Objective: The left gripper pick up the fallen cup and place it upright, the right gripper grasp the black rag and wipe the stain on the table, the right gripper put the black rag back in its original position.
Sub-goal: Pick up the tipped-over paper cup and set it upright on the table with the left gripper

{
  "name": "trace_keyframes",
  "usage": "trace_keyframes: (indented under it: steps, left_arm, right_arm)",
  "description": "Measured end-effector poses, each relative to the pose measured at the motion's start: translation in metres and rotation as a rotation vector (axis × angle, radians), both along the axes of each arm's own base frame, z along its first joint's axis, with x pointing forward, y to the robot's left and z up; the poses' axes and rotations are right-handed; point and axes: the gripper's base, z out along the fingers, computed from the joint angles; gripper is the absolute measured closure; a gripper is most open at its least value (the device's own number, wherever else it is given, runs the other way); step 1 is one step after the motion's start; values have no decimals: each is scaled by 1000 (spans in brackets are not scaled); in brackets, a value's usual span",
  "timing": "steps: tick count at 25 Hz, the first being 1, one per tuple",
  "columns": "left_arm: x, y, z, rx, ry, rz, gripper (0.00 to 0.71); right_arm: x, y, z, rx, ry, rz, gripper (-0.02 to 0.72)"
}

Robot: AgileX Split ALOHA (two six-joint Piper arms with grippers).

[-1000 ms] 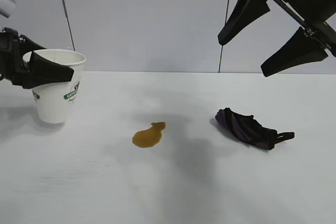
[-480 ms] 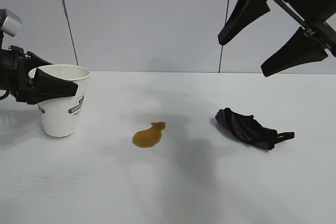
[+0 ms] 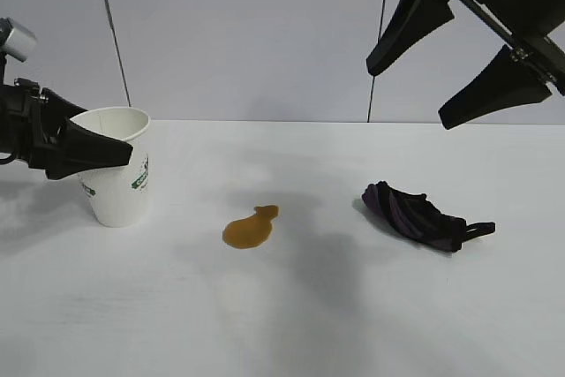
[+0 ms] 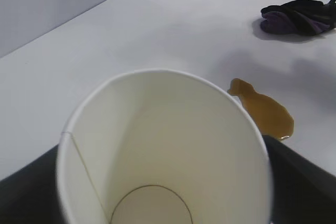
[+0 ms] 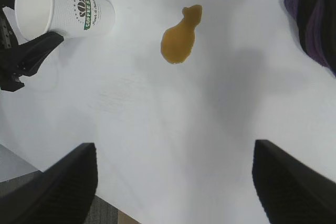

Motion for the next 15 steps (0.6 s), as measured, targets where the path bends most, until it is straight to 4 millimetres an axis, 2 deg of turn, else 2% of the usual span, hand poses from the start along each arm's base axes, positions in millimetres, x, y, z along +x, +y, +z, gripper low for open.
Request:
trace_keyframes:
  steps: [8, 15]
  left_arm:
    - [0, 5, 4, 66, 37, 43, 78]
    - [-7, 4, 7, 119, 69, -20, 78]
  right_arm:
    - [0, 0, 0, 0, 0, 0, 147]
    - [0, 0, 0, 0, 0, 0, 147]
